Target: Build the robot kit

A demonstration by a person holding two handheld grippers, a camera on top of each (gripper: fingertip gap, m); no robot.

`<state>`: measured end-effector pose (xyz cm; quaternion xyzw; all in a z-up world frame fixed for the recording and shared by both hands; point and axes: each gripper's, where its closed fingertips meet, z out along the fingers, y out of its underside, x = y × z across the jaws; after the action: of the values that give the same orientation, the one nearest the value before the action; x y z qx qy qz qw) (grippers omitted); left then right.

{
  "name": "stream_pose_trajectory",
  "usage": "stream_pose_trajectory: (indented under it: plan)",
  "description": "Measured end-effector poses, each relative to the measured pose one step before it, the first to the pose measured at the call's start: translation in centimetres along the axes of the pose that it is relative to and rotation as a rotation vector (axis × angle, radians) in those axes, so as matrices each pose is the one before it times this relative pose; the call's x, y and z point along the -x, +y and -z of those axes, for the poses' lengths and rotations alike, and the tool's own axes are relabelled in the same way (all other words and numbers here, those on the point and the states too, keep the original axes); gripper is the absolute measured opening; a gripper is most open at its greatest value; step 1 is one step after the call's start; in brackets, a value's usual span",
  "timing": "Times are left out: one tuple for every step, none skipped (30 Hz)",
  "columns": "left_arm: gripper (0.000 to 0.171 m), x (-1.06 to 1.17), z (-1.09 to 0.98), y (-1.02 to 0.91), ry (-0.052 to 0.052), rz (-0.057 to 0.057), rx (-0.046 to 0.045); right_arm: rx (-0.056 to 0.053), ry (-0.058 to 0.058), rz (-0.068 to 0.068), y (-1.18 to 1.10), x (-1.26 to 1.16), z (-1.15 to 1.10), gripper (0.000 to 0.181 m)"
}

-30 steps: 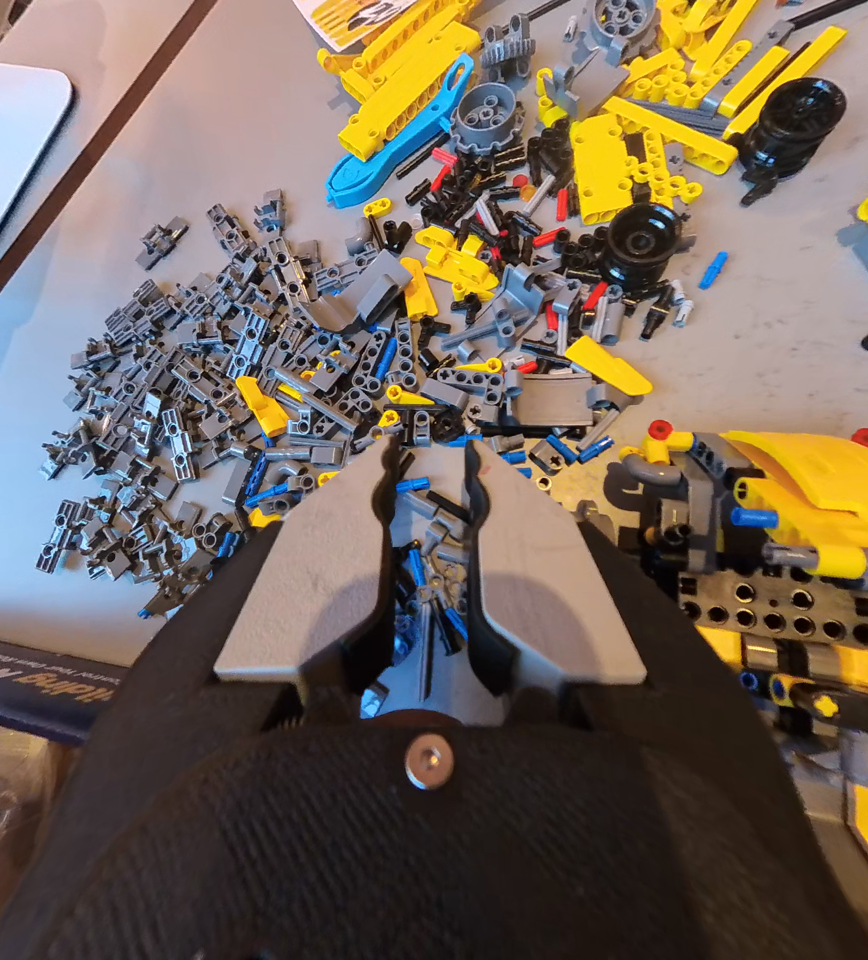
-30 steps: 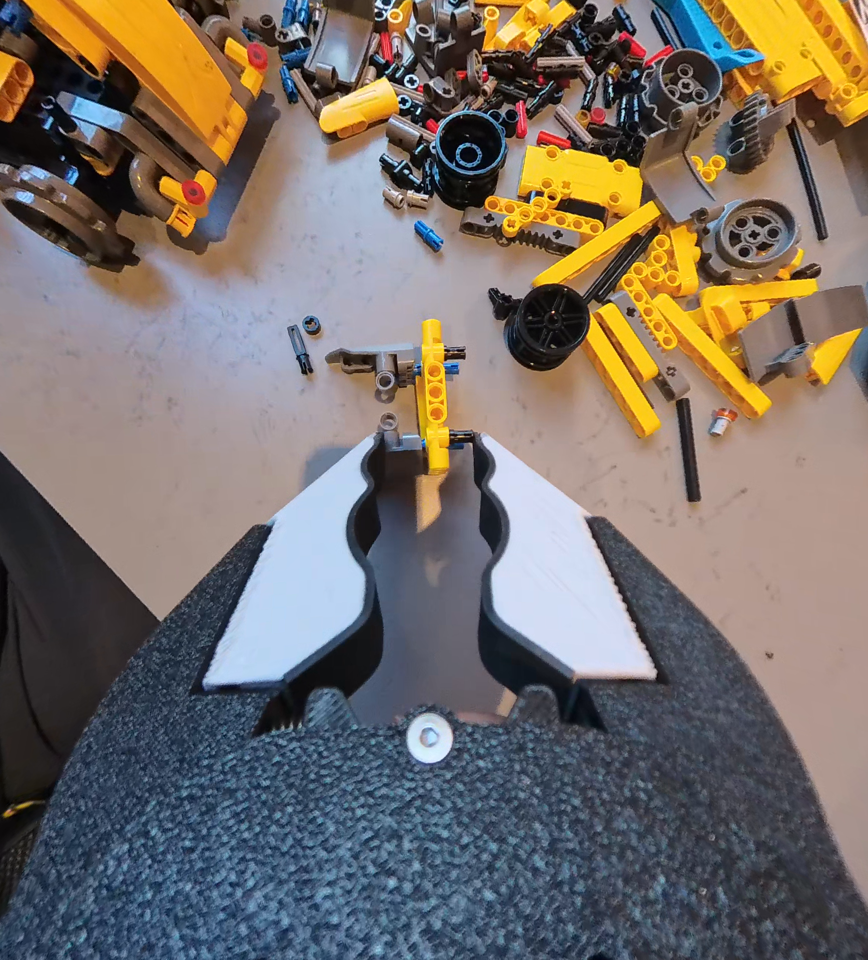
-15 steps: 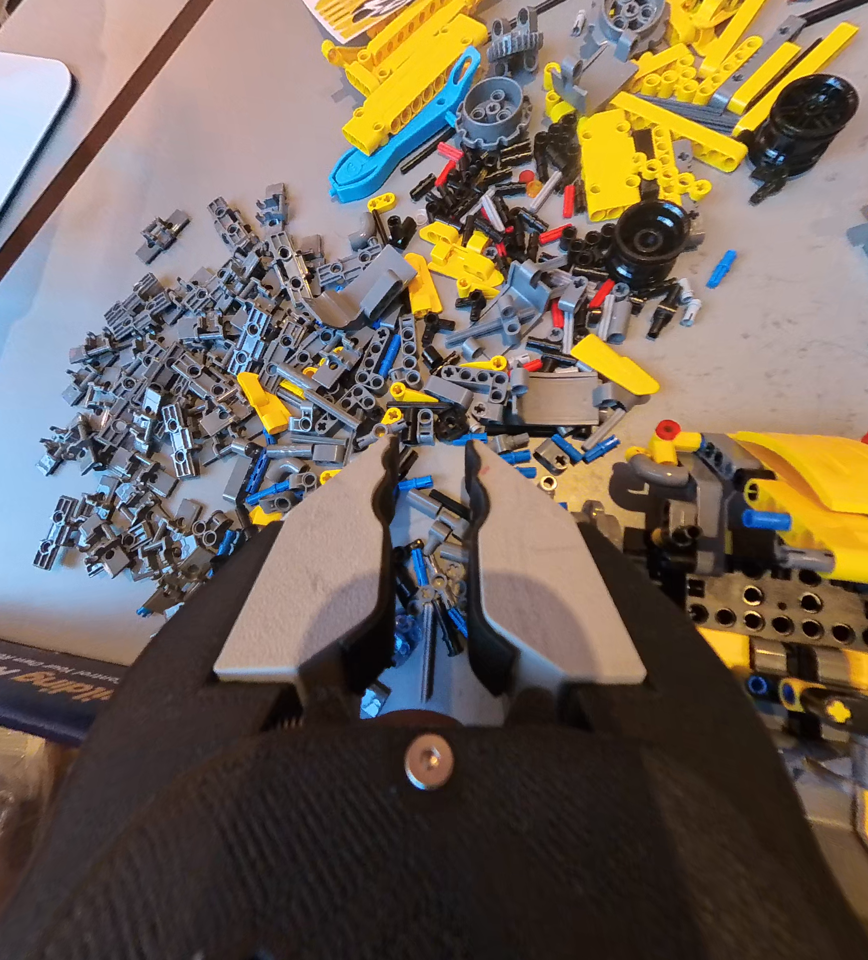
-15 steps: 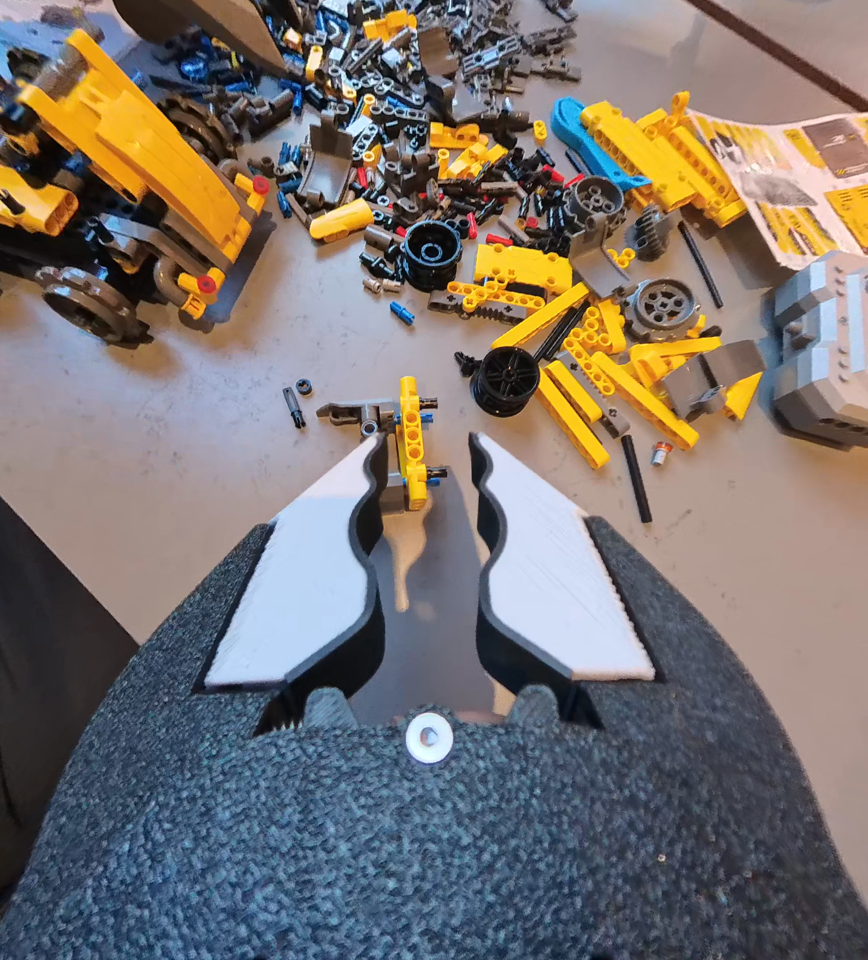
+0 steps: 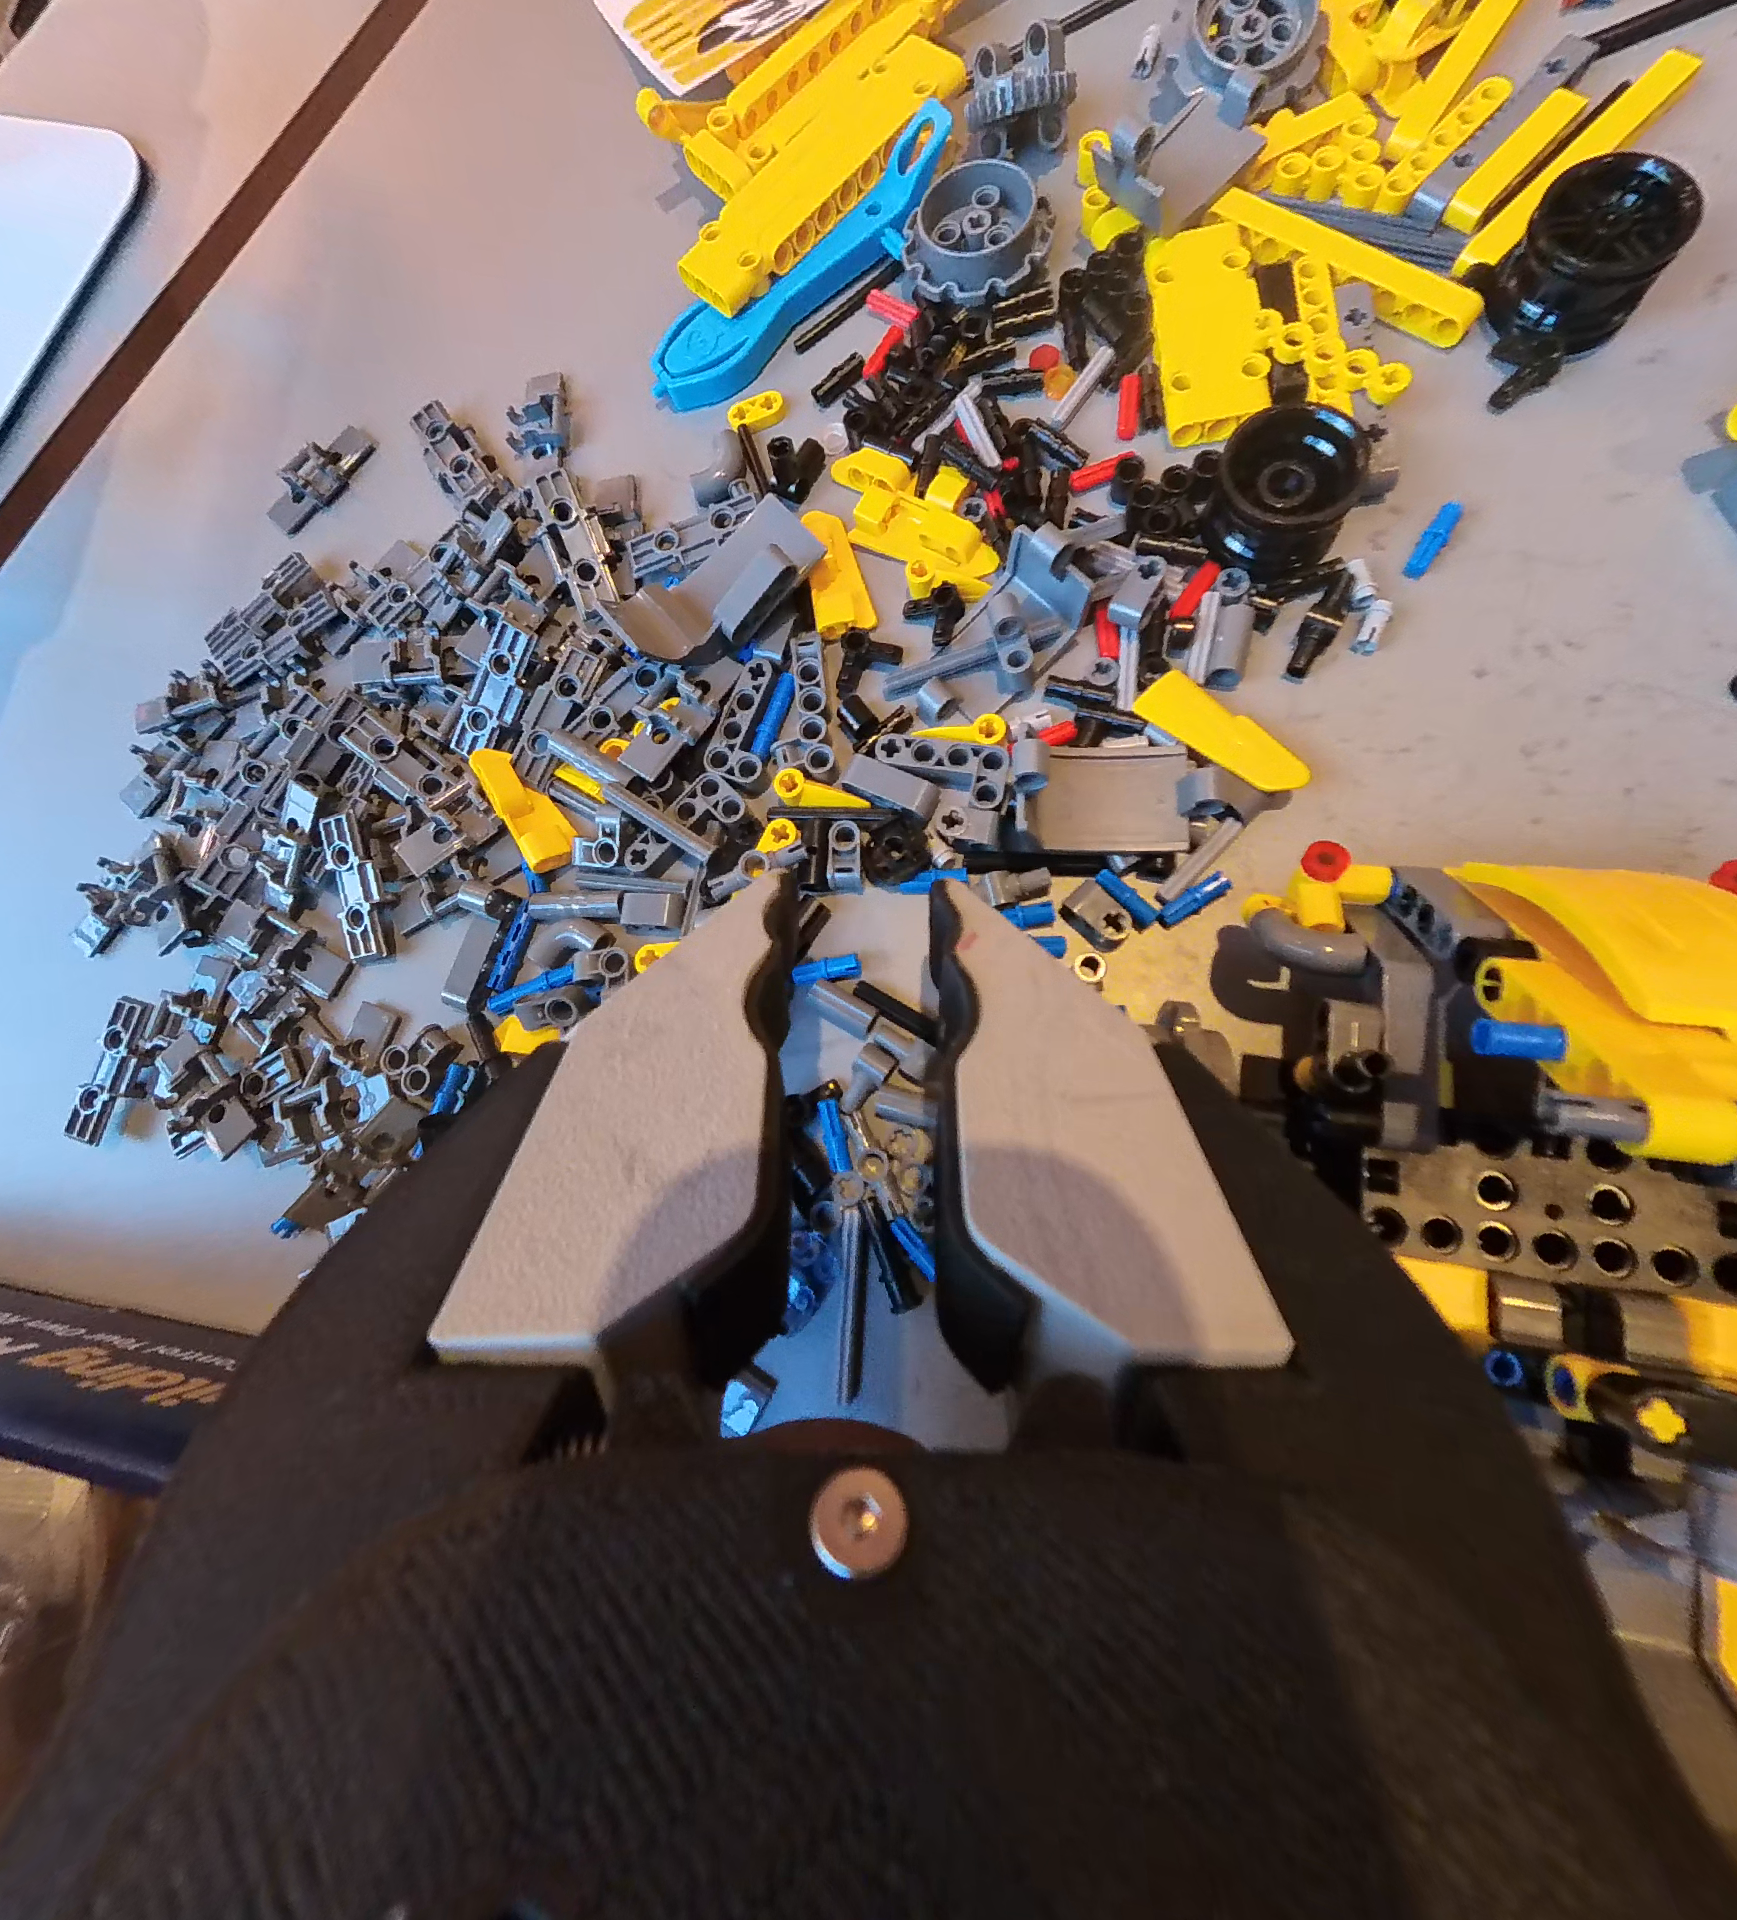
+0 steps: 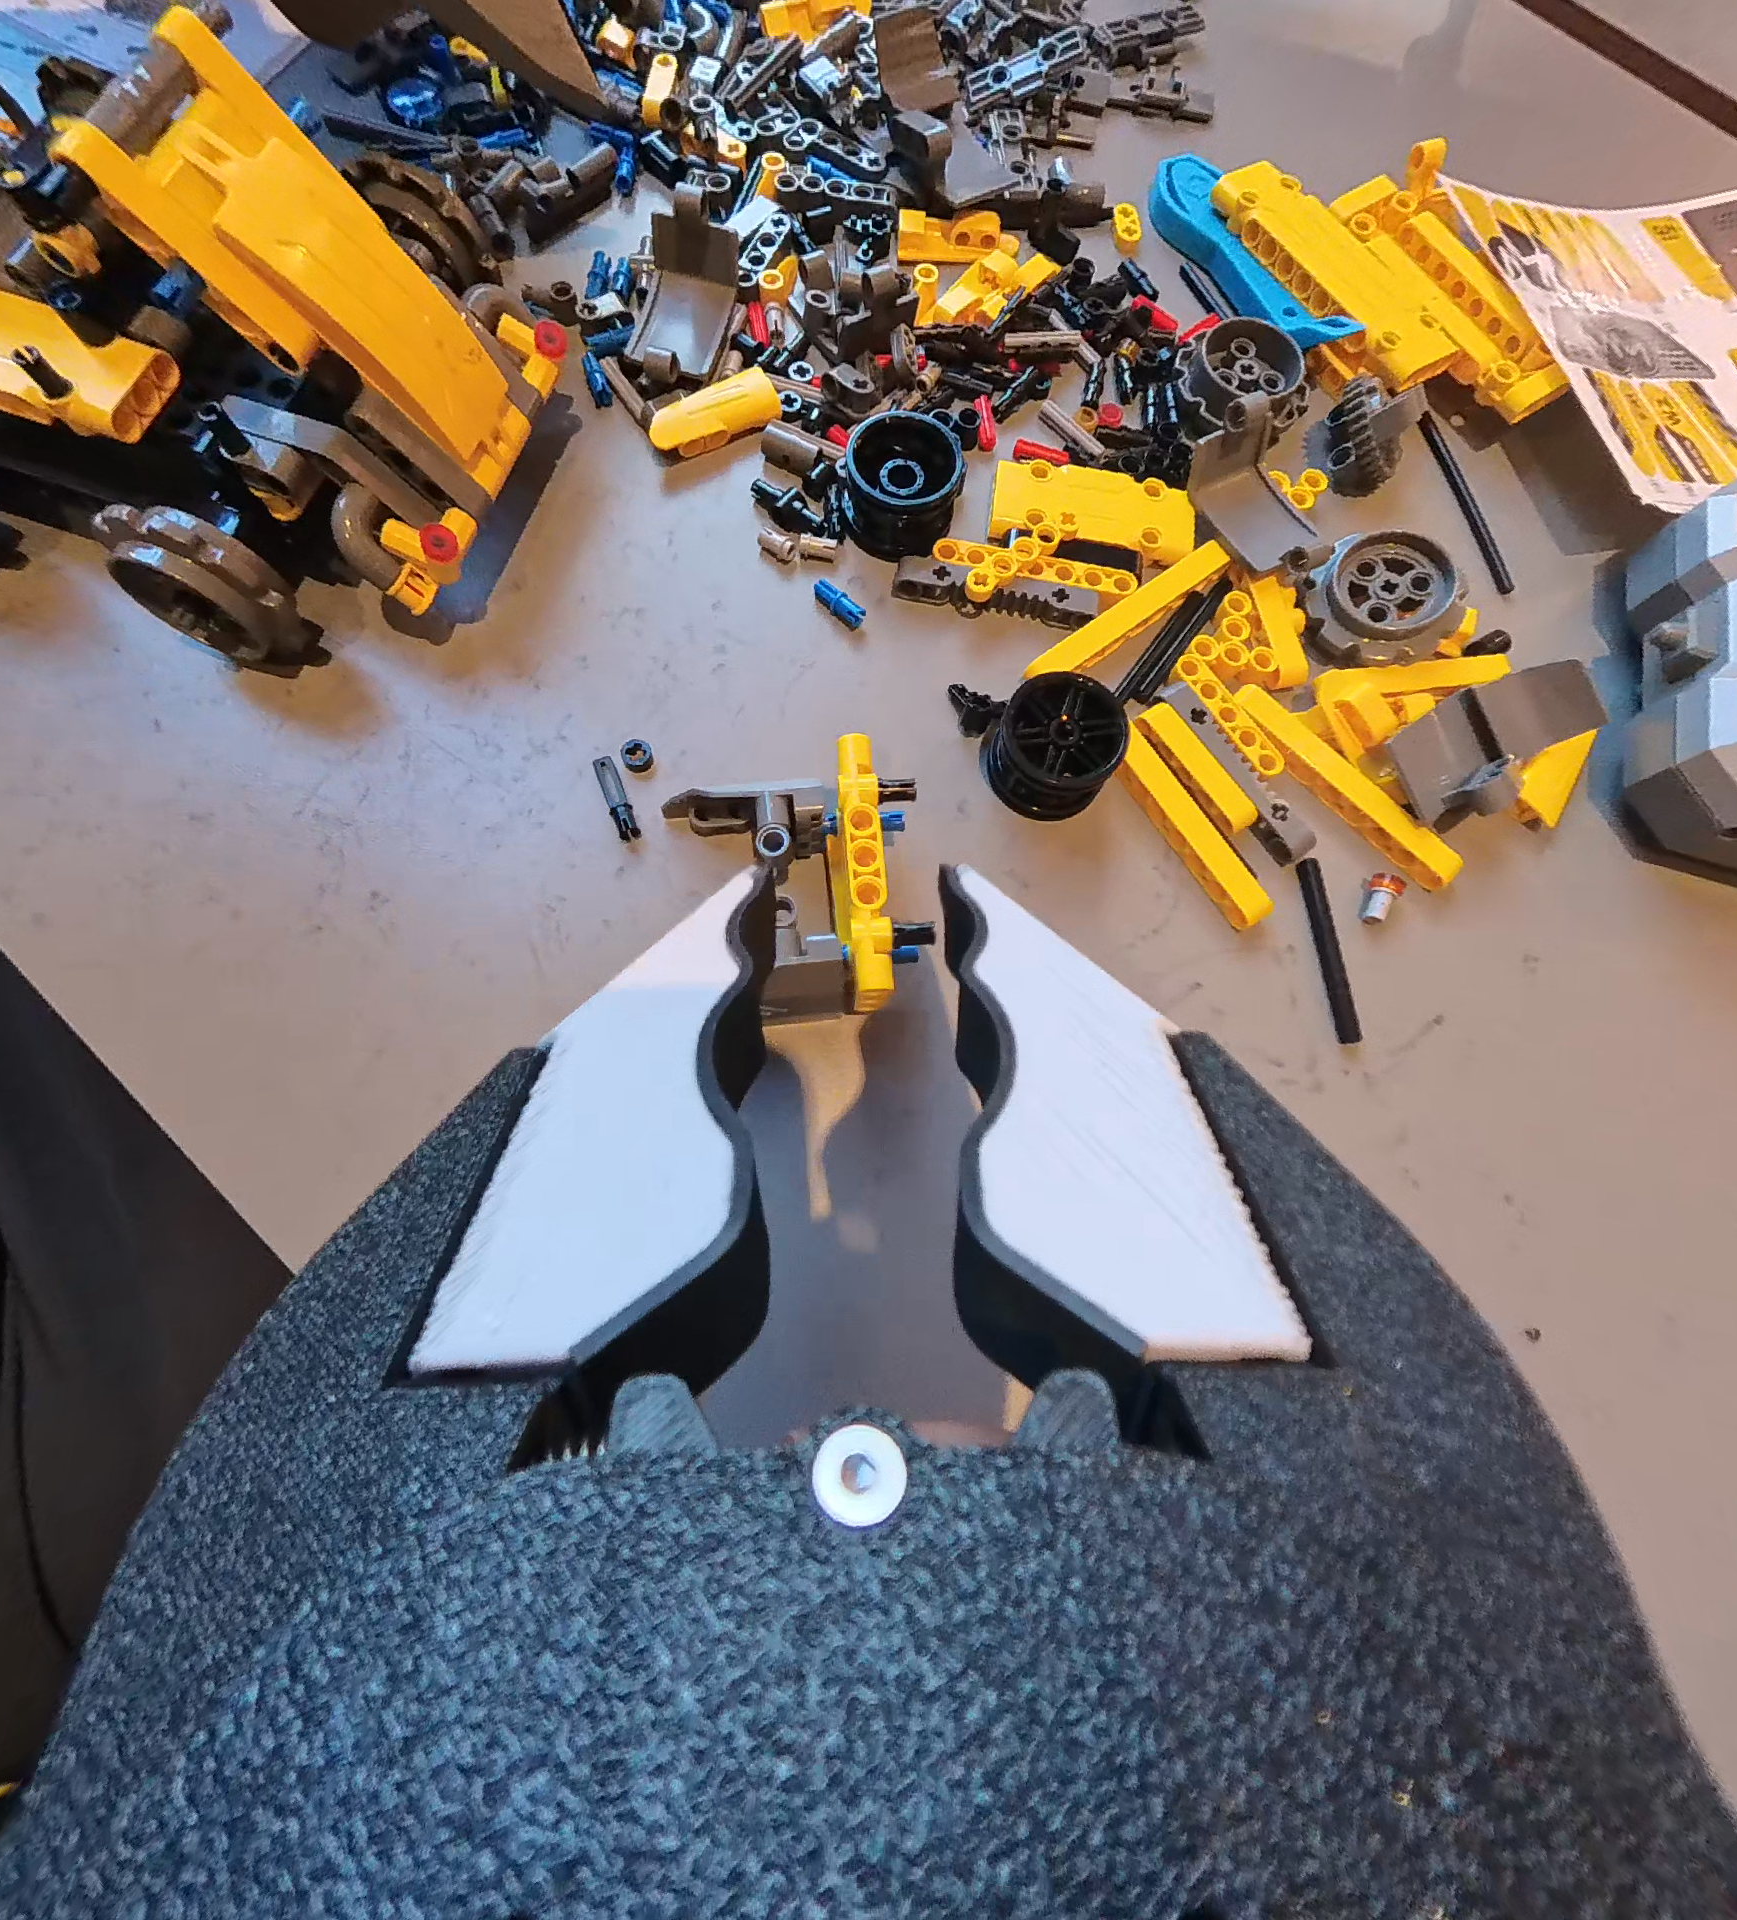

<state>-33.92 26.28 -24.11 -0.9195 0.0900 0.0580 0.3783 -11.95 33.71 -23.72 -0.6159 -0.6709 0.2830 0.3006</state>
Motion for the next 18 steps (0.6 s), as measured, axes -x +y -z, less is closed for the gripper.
stream_pose_trajectory:
  plan:
    - [0.023,-0.030,-0.022,0.014,-0.0001,-0.0017,0.00064,0.0040,0.0015,0.0038,0.083,0.024,-0.056,0.032]
    - [0.023,-0.031,-0.034,0.010,0.0009,-0.0003,0.00107,0.0017,0.0013,0.0025,0.051,0.006,-0.029,0.032]
    - [0.023,-0.006,-0.030,0.021,0.0008,0.0003,0.00087,-0.0004,-0.0008,-0.0005,-0.005,0.004,-0.003,0.032]
    - [0.023,0.008,-0.035,0.034,0.0001,0.0007,0.00116,-0.0025,-0.0006,-0.0025,-0.027,-0.013,0.018,0.032]
    - [0.023,0.018,-0.024,0.040,0.0007,0.0013,0.00178,-0.0035,-0.0003,-0.0033,-0.047,-0.042,0.032,0.032]
    - [0.024,0.010,-0.008,0.017,0.0002,0.0007,0.00092,-0.0027,-0.0013,-0.0036,-0.026,-0.035,0.003,0.032]
    - [0.023,0.018,0.015,-0.002,-0.0007,0.0001,-0.00080,-0.0010,-0.0016,-0.0030,-0.002,-0.016,-0.013,0.032]
    - [0.023,0.016,0.032,-0.032,-0.0004,0.0004,-0.00150,0.0006,-0.0004,-0.0006,0.020,-0.010,-0.030,0.032]
    - [0.023,0.004,0.038,-0.044,0.0000,0.0003,-0.00169,0.0024,-0.0004,0.0015,0.043,0.015,-0.047,0.032]
    - [0.023,-0.001,0.025,-0.030,-0.0004,-0.0001,-0.00154,0.0034,-0.0011,0.0020,0.042,0.041,-0.055,0.032]
    - [0.023,-0.010,0.006,0.006,-0.0003,-0.0008,0.00069,0.0026,-0.0005,0.0023,0.030,0.030,-0.046,0.032]
    - [0.023,0.004,0.000,0.017,-0.0007,-0.0010,0.00089,0.0017,0.0003,0.0017,0.016,0.023,-0.039,0.032]
    - [0.023,-0.006,-0.003,0.012,-0.0001,-0.0006,0.00054,0.0007,0.0001,0.0004,0.011,0.005,-0.023,0.032]
    - [0.023,-0.004,0.009,-0.003,0.0004,-0.0001,0.00028,0.0000,0.0008,-0.0007,-0.005,-0.026,0.007,0.032]
    - [0.023,0.025,0.031,-0.030,-0.0004,0.0006,-0.00149,-0.0002,0.0021,-0.0017,-0.005,-0.087,0.020,0.032]
    - [0.023,0.036,0.042,-0.034,0.0002,0.0020,-0.00274,-0.0012,0.0024,-0.0035,-0.031,-0.131,0.027,0.032]
    - [0.023,0.049,0.060,-0.029,0.0004,0.0032,-0.00117,-0.0035,0.0020,-0.0053,-0.084,-0.143,0.045,0.032]
    - [0.023,0.075,0.078,-0.029,-0.0010,0.0020,-0.00163,-0.0055,0.0004,-0.0062,-0.116,-0.105,0.059,0.032]
